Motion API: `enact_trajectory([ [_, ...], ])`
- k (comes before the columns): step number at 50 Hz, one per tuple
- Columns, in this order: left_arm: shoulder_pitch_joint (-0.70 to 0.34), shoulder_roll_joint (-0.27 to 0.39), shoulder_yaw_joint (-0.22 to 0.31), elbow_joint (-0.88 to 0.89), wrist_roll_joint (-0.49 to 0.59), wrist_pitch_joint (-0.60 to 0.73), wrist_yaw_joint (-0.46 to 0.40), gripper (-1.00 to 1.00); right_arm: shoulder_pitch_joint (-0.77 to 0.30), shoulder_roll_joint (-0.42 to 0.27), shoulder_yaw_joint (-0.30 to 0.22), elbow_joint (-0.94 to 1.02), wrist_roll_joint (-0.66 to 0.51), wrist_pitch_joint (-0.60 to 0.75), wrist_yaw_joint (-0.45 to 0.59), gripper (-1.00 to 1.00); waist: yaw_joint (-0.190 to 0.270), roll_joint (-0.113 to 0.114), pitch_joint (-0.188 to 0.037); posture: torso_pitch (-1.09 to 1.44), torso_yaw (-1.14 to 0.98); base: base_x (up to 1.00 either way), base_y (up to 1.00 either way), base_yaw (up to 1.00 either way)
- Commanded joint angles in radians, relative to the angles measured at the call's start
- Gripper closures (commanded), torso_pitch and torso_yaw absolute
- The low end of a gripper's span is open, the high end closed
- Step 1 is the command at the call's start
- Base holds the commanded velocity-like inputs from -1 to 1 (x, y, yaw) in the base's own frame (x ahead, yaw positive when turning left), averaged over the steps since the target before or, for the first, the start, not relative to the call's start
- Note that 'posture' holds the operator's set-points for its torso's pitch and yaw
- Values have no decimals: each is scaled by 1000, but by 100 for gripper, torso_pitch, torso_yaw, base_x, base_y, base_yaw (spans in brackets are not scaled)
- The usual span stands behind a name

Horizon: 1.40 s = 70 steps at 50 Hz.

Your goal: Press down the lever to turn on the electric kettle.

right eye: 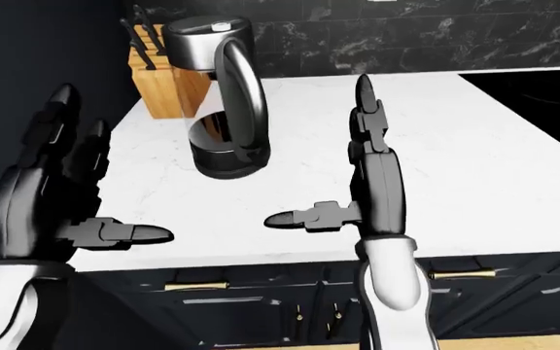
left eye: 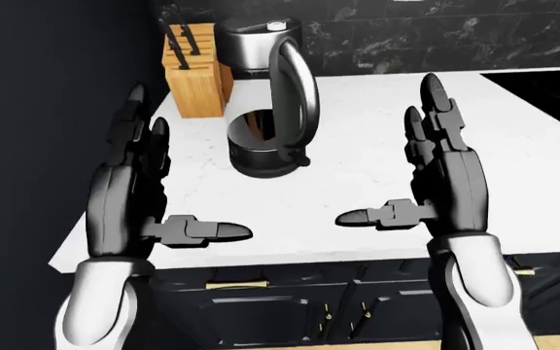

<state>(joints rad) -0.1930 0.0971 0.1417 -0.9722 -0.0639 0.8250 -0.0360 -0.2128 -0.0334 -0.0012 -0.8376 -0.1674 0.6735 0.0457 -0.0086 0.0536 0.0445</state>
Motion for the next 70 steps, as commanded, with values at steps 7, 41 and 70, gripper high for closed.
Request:
enact_trajectory([
  [7, -12, 5, 8, -16, 7, -23, 4, -100, -17, 2, 6, -23, 0, -21, 1, -100, 15, 7, -25, 0, 0, 16, 0, 0],
  [41, -14, 8, 14, -10, 2, -26, 6, -100, -288, -40, -19, 3, 15, 167, 14, -100, 12, -53, -42, 0, 0, 5, 0, 0],
  [70, -10, 4, 12, -10, 4, -30, 3, -100, -349, -58, -21, 74, -27, 204, 6, -100, 11, -51, -33, 0, 0, 0, 0, 0],
])
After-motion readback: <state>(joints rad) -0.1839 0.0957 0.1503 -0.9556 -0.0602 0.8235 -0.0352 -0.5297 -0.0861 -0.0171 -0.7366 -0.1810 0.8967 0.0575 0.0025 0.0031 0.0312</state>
